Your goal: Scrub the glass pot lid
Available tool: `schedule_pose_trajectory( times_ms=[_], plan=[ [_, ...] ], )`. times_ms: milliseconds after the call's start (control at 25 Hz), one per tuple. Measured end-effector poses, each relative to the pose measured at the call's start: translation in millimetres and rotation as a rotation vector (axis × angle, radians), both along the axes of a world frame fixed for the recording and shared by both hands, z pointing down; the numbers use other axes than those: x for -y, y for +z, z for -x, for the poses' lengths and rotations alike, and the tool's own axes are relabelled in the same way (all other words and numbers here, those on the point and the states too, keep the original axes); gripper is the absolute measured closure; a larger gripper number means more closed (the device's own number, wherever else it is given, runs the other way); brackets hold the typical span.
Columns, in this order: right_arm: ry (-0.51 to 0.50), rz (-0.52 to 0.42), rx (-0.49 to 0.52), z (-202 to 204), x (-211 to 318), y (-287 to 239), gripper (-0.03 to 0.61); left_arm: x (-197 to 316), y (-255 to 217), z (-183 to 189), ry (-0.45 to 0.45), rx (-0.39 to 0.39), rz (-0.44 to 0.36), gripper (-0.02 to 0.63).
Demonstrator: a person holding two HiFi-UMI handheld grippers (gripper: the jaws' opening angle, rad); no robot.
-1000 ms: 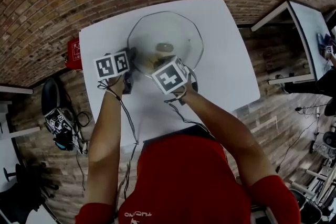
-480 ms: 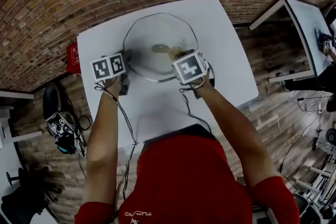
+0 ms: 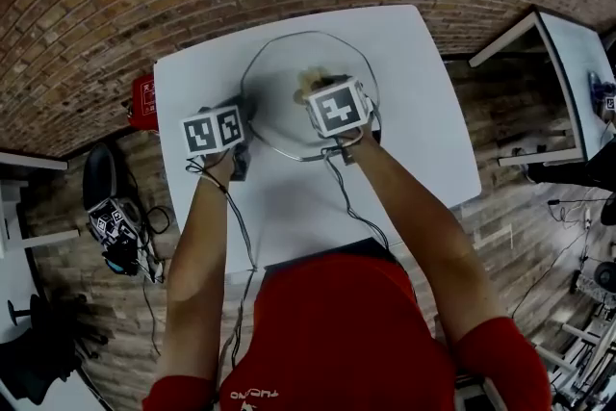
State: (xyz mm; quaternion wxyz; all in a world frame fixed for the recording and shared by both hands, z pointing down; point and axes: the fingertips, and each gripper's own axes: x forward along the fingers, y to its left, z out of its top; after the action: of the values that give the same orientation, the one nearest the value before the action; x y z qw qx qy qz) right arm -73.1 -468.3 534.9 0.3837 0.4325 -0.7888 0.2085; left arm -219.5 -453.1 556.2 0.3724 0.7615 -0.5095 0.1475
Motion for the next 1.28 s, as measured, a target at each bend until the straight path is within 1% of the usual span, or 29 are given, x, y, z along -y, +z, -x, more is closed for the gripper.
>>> schedule_pose_trajectory(
  times_ms=[120,360,440,520,600,680,800,880,960,1080,1160,1200,1280],
  plan=[
    [-0.012,-0.027,-0.007,10.4,16.6,6.6,0.525,0.2,-0.5,0.9,0.001,0.001,-0.015,0.479],
    [-0.022,0.017,-0.058,18.7,19.1,20.0,0.525,2.0,0.7,3.2,-0.002,-0.007,-0.027,0.479],
    [-0.035,0.013,-0.06,20.1,20.1,22.3,0.523,3.4,-0.1,3.3,-0.001,-0.001,-0.037,0.479],
    [-0.047,0.011,-0.046,20.5,19.9,21.3,0.52,3.6,-3.2,3.7,-0.002,0.01,-0.063,0.479],
    [-0.05,0.006,-0.021,18.6,17.9,14.9,0.45,2.0,-8.8,5.5,-0.003,0.026,-0.097,0.473],
    [-0.053,-0.03,0.015,16.1,17.3,2.8,0.437,-0.4,-17.8,9.3,-0.011,0.04,-0.136,0.459],
    [-0.085,-0.151,0.089,16.0,19.5,-24.0,0.436,-2.6,-40.6,20.2,-0.047,0.058,-0.224,0.454],
    [-0.121,-0.233,0.146,17.5,16.6,-42.8,0.437,-4.7,-63.9,23.3,-0.074,0.071,-0.306,0.454],
    [-0.152,-0.308,0.2,17.6,12.0,-62.5,0.437,-7.3,-89.5,16.9,-0.083,0.079,-0.39,0.456],
    [-0.193,-0.393,0.296,23.1,8.0,-90.8,0.441,-8.8,-131.4,-1.8,-0.068,0.091,-0.515,0.456],
    [-0.213,-0.435,0.348,26.6,3.0,-108.8,0.463,-12.6,-160.6,-16.8,-0.041,0.1,-0.595,0.459],
    [-0.222,-0.457,0.369,27.0,-1.1,-118.1,0.488,-15.8,-173.9,-24.3,-0.027,0.107,-0.631,0.471],
    [-0.244,-0.505,0.409,27.0,-10.5,-137.3,0.516,-22.7,-196.7,-37.5,-0.002,0.128,-0.692,0.513]
  ],
)
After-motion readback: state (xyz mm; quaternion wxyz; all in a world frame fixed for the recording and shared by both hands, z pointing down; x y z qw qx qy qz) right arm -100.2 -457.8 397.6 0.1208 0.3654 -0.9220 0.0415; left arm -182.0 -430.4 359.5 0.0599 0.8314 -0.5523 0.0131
